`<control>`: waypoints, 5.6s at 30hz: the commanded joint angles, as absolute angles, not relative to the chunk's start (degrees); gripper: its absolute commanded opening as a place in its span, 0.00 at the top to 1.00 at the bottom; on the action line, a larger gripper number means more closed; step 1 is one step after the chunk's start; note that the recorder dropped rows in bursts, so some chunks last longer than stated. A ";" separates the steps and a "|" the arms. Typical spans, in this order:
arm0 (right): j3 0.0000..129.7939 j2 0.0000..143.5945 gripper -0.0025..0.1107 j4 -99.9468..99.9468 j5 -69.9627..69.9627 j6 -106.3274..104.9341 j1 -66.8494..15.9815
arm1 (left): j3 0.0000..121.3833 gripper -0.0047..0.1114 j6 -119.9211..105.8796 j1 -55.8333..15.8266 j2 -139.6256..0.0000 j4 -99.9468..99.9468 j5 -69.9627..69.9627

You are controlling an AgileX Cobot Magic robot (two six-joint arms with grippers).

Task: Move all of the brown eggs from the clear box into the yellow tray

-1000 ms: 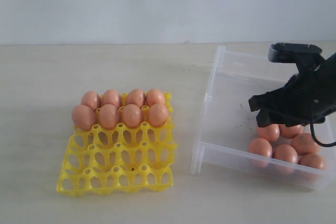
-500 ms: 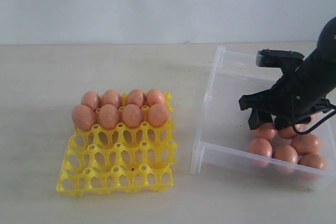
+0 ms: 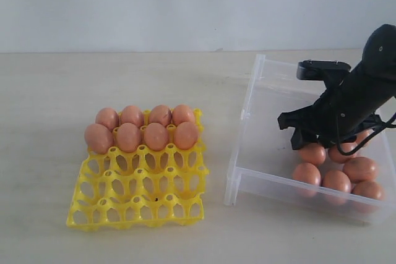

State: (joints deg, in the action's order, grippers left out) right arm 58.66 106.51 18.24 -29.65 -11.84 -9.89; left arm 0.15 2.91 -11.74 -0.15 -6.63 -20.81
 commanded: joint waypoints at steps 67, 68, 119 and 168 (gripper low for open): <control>48.23 113.75 0.98 -23.24 69.96 21.10 -42.35 | 0.00 0.92 3.35 -12.05 0.00 -6.72 -20.62; 50.47 116.23 0.98 -23.13 69.96 22.91 -42.99 | 0.00 0.92 3.35 -12.05 0.00 -6.72 -20.62; 64.11 125.93 0.98 12.48 39.11 20.83 -58.28 | 0.00 0.92 3.35 -12.05 0.00 -6.72 -20.62; 37.72 101.36 0.98 -3.29 47.99 -10.75 -55.32 | 0.00 0.92 3.35 -12.05 0.00 -6.72 -20.62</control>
